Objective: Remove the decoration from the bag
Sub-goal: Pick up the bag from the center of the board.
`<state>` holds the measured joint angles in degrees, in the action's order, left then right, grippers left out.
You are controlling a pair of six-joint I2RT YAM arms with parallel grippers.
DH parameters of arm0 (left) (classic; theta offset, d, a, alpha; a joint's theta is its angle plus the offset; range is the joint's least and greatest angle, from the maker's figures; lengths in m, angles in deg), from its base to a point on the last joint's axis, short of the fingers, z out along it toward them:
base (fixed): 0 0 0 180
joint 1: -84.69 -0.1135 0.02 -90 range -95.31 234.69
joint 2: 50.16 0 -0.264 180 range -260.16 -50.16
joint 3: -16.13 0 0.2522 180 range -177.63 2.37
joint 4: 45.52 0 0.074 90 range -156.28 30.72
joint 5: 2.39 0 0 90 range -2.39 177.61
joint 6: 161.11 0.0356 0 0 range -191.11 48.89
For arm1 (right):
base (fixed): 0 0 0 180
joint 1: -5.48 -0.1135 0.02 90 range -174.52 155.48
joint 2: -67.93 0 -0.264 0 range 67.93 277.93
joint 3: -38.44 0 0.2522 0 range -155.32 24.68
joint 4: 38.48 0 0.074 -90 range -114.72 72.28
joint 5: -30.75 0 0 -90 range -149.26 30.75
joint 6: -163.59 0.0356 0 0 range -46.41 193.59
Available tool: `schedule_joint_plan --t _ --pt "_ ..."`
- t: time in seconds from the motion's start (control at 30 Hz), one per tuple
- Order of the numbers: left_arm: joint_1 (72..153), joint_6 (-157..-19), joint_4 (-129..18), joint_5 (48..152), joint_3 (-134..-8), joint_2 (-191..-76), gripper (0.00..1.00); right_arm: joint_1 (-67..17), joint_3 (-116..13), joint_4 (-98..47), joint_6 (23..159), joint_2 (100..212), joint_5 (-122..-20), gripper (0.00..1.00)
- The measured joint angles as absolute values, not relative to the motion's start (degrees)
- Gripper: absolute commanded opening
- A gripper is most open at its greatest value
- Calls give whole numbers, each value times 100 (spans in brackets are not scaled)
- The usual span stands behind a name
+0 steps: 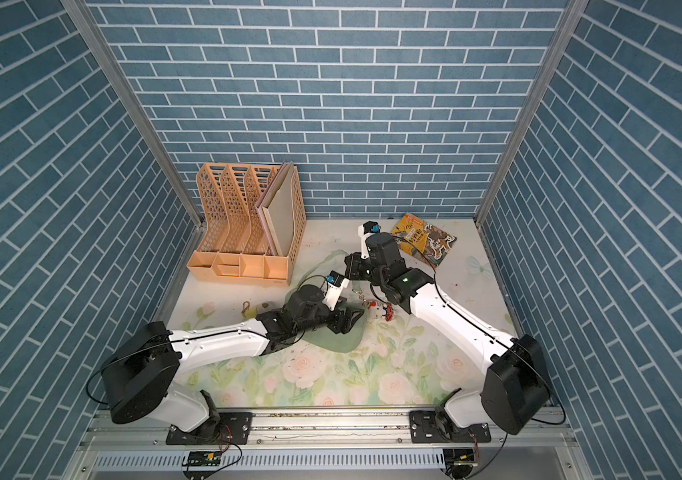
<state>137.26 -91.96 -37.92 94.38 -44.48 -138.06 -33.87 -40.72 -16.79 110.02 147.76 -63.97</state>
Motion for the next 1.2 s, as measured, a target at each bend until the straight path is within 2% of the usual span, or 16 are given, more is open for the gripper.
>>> schedule_joint_plan --t 0.3,0.6,0.77,0.97,1.2 --pt "13722 -9467 -3269 9449 -4448 -13847 74 -3713 -3683 -2335 11939 14166 -5975 0" --pt "13750 -9536 -3228 9462 -4518 -13983 68 -3877 -3659 -2731 12392 14046 -5623 0" --pt "13753 -9556 -3245 9588 -4577 -14123 59 -3905 -3659 -2779 12484 14035 -5468 0" --pt "13755 -9567 -3350 9693 -4772 -14188 44 -3909 -3659 -2886 12488 14031 -5406 0" --pt "13753 -9552 -3464 9796 -4846 -14188 42 -3912 -3659 -2908 12490 14022 -5406 0"
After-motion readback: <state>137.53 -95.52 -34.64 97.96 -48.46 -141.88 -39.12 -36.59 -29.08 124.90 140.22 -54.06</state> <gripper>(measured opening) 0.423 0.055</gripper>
